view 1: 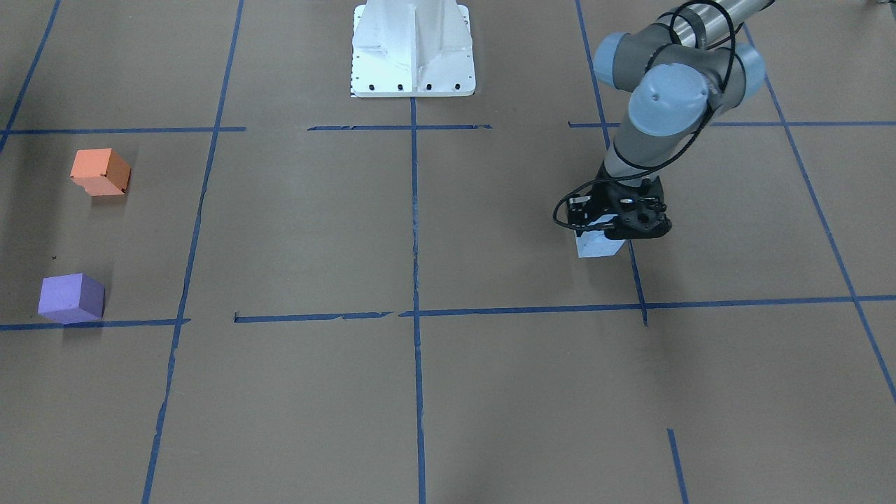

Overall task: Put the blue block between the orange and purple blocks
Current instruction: 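Carry the light blue cube with the left gripper to the table center, set down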

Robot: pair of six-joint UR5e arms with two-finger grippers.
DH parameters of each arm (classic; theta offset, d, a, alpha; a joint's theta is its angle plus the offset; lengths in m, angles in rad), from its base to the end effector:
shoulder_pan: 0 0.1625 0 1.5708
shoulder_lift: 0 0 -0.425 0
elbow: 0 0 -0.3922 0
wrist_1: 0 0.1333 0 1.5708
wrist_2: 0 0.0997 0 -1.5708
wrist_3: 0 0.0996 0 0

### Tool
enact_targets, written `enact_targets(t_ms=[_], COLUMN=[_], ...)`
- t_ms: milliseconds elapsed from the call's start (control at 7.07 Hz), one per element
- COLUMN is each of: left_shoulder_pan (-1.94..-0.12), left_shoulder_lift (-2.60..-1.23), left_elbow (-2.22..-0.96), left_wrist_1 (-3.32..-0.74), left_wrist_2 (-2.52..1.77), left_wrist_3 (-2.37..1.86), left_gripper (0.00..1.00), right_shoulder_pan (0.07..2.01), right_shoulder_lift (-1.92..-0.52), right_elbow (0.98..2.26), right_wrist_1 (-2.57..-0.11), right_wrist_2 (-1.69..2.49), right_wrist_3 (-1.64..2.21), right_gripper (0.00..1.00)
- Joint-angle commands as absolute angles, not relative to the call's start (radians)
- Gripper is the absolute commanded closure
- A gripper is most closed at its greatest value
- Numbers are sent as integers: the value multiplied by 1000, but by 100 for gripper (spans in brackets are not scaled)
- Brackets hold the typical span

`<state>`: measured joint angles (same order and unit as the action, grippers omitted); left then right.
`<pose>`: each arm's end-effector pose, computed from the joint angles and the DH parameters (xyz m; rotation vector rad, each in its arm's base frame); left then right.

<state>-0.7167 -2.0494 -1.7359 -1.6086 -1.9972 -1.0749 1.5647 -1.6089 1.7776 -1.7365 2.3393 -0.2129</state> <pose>0.4251 -0.4925 0.3120 0.0457 0.7842 -0.0641 0.0612 -0.4707 0.5926 0.0823 -0.7656 -0.2092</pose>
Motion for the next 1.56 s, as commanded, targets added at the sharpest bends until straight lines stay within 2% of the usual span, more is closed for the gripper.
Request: enact_targets(t_ms=[0,283,566,707,990,1131,1414], left_shoulder_pan=[-613,-517,-486,-471,-489,-561,-703], left_shoulder_lift=[-2259,-2484,-2476,-2473,-2474,-2447,-2276], left_elbow=[-1650,-1400,-1365,-1361,-1388,-1458,-1642], left_wrist_1=[-1557,-1574,-1578,-1589,-1589,-1548,-1464], left_wrist_2=[-1959,-1869,-1868,-1868,-1881,-1958,-2043], left_wrist_3=[-1220,-1285,-1276,-1272,-1252,-1173,-949], left_gripper=[54,50,28,0,0,0,0], right_shoulder_pan=[1565,1565,1565,1565,1565,1551,1437], right_shoulder_lift=[-1609,-1609,-1611,-1611,-1608,-1595,-1556], right_elbow=[1776,1776,1776,1776,1778,1787,1865], right_wrist_1=[-1736,-1736,-1736,-1738,-1736,-1736,-1736], right_wrist_2=[2339,2339,2339,2339,2344,2362,2368], right_wrist_3=[-212,-210,-210,-210,-210,-198,23], right_gripper=[0,0,0,0,0,0,0])
